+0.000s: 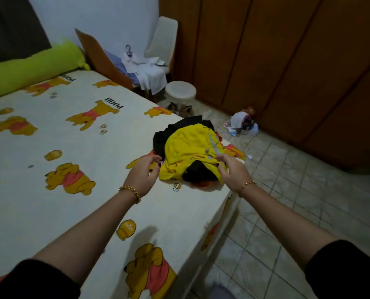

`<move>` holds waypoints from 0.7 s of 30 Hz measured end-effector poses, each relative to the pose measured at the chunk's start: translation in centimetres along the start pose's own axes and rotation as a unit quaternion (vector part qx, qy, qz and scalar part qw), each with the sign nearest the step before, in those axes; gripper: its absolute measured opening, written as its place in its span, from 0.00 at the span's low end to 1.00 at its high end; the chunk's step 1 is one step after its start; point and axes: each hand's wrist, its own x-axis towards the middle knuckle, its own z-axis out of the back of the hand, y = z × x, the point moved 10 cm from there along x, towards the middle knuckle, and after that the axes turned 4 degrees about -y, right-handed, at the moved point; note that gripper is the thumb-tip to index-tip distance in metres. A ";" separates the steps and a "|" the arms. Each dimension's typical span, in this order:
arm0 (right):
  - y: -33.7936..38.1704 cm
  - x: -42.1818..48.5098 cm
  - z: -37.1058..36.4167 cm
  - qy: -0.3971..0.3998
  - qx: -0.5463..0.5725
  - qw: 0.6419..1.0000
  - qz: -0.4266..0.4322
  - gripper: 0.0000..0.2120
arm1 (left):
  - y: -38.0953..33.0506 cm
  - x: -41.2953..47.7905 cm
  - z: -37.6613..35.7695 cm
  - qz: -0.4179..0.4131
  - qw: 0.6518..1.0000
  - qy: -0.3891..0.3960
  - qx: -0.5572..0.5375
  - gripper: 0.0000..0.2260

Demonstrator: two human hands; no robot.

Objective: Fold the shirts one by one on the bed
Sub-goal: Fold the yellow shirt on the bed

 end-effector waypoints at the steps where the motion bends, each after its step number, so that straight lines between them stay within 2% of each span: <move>1: -0.9 0.9 -0.4 0.008 -0.006 1.000 -0.001 0.13 | 0.0 1.1 -1.0 0.000 1.000 0.005 0.002 0.10; 9: -10.5 11.1 -6.9 0.139 -0.078 0.987 0.016 0.15 | 3.9 10.4 -12.2 0.056 0.997 0.052 0.010 0.11; 12: -13.5 13.9 -11.0 0.226 -0.152 0.958 0.084 0.15 | 6.1 12.8 -16.7 0.100 0.991 0.087 0.027 0.11; 15: -15.7 16.1 -14.4 0.280 -0.203 0.926 0.153 0.17 | 8.5 14.5 -20.7 0.137 0.982 0.126 0.040 0.11; 19: -18.6 17.8 -17.2 0.321 -0.241 0.898 0.181 0.32 | 11.1 15.4 -24.7 0.207 0.964 0.158 0.046 0.12; 21: -20.0 17.9 -18.6 0.350 -0.255 0.881 0.193 0.35 | 12.2 15.0 -26.9 0.226 0.951 0.205 0.055 0.17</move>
